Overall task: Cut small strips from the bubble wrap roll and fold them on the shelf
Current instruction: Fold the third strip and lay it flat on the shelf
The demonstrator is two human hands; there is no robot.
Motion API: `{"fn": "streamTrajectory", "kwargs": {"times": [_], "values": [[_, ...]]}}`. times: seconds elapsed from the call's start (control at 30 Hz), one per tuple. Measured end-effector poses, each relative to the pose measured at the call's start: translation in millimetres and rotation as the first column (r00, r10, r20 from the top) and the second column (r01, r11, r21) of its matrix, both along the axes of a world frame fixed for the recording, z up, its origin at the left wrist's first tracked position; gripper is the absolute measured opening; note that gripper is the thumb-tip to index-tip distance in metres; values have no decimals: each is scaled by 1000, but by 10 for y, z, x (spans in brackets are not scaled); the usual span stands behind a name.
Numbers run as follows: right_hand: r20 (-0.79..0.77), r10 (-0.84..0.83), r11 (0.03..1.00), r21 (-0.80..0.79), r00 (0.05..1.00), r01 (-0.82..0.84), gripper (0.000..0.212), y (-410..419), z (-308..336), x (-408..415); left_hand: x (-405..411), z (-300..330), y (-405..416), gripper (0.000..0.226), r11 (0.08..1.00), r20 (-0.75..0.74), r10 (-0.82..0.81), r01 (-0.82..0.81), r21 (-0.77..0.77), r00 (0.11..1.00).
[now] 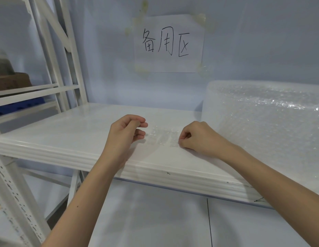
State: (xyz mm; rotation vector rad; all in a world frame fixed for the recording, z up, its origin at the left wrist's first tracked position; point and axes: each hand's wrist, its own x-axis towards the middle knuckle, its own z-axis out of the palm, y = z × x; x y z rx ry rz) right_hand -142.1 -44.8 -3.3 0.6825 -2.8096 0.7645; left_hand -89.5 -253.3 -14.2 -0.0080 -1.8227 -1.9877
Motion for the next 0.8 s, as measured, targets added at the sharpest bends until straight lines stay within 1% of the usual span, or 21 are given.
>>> {"fn": "streamTrajectory", "kwargs": {"times": [0.07, 0.17, 0.27, 0.47, 0.8], "values": [[0, -5, 1000, 1, 1000, 5, 12, -2, 5, -13, 4, 0, -1, 24, 1000, 1, 1, -1, 0, 1000], [-17, -61, 998, -20, 998, 61, 11, 31, 7, -75, 5, 5, -2, 24, 1000, 6, 6, -6, 0, 1000], [-11, -97, 995, -7, 995, 97, 11, 49, 3, -134, 3, 10, 2, 24, 1000, 8, 7, -7, 3, 1000], [2, -39, 999, 6, 999, 38, 11, -3, 3, -164, 3, 4, -2, 25, 1000, 5, 4, -4, 0, 1000], [25, -24, 1000, 0, 999, 24, 11, -83, -1, -224, -2, -1, -1, 25, 1000, 2, -1, 1, -8, 1000]]}}
